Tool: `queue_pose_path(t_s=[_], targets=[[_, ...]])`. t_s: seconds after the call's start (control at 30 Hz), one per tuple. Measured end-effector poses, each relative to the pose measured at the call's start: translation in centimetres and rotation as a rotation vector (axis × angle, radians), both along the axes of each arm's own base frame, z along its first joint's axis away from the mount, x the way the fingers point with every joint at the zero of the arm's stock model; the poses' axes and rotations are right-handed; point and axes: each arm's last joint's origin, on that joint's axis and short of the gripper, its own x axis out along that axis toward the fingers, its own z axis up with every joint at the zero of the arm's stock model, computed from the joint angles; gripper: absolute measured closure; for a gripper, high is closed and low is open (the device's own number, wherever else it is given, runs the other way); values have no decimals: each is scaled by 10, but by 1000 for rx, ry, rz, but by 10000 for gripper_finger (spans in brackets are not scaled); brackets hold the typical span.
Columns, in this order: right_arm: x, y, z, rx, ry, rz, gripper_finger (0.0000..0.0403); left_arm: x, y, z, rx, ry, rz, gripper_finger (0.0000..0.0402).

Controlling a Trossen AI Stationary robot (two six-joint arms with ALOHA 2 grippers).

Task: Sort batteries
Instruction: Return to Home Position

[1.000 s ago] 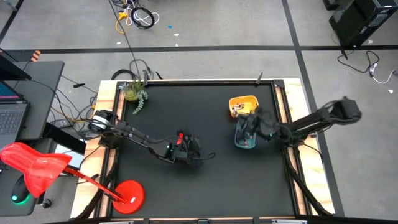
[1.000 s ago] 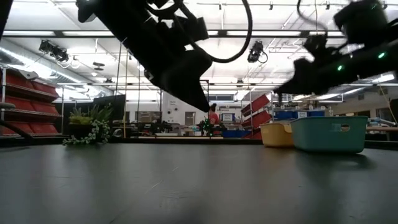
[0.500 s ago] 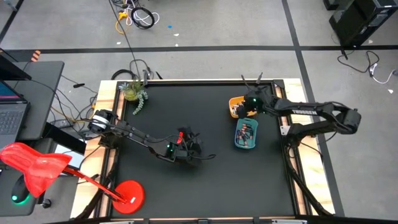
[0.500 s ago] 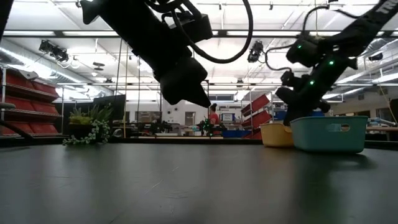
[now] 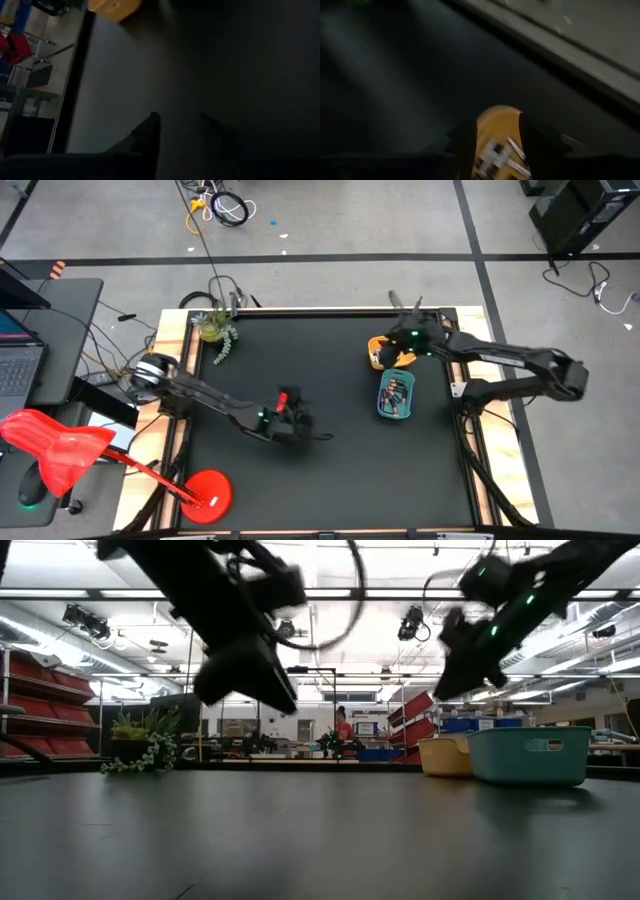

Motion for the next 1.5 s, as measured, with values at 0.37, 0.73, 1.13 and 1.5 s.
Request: queue_pose_path(t_s=[0.37, 0.73, 1.13, 1.5], targets=[[-57, 43, 33, -255, -416, 273, 279, -99, 38, 3, -168, -468, 32, 371], [-89, 72, -8, -392, -952, 477, 285, -164, 70, -25, -254, -864, 62, 399], [-97, 82, -4, -400, -1067, 556, 286, -178, 77, -28, -275, -988, 31, 400], [-97, 81, -5, -403, -1061, 523, 288, -178, 77, -25, -200, -966, -3, 389]])
